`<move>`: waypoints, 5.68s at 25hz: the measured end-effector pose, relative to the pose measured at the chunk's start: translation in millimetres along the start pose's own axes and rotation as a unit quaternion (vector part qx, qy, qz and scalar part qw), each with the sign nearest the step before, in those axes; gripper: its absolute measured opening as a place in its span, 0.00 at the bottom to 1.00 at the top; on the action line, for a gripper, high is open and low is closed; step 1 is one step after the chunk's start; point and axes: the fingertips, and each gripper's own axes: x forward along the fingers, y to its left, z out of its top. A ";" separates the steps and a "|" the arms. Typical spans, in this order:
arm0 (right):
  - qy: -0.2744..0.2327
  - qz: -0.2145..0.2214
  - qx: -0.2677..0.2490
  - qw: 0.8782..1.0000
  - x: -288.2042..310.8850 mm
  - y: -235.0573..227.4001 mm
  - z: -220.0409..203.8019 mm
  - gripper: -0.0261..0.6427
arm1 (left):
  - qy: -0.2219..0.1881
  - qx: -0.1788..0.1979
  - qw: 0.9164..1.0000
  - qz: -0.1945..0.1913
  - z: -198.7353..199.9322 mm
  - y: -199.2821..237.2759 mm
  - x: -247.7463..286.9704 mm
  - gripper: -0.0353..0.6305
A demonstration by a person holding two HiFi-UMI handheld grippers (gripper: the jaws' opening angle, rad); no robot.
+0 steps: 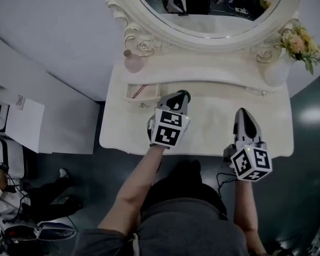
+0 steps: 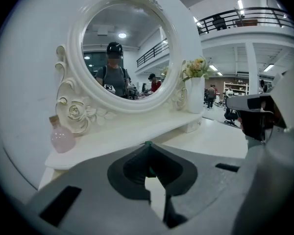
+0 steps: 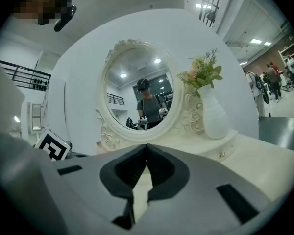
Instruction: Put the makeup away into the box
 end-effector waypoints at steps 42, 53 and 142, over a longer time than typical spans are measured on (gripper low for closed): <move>0.080 0.150 -0.012 0.985 87.0 91.6 -42.0 0.04 | -0.007 -0.082 0.977 0.198 -37.0 153.7 -67.8 0.06; 0.087 0.135 -0.018 0.987 98.4 88.5 -45.0 0.04 | 0.009 -0.093 0.978 0.184 -47.2 166.9 -42.6 0.06; 0.062 0.111 -0.022 0.992 76.5 59.8 -24.6 0.04 | -0.042 -0.102 0.979 0.173 -28.9 138.6 -51.2 0.09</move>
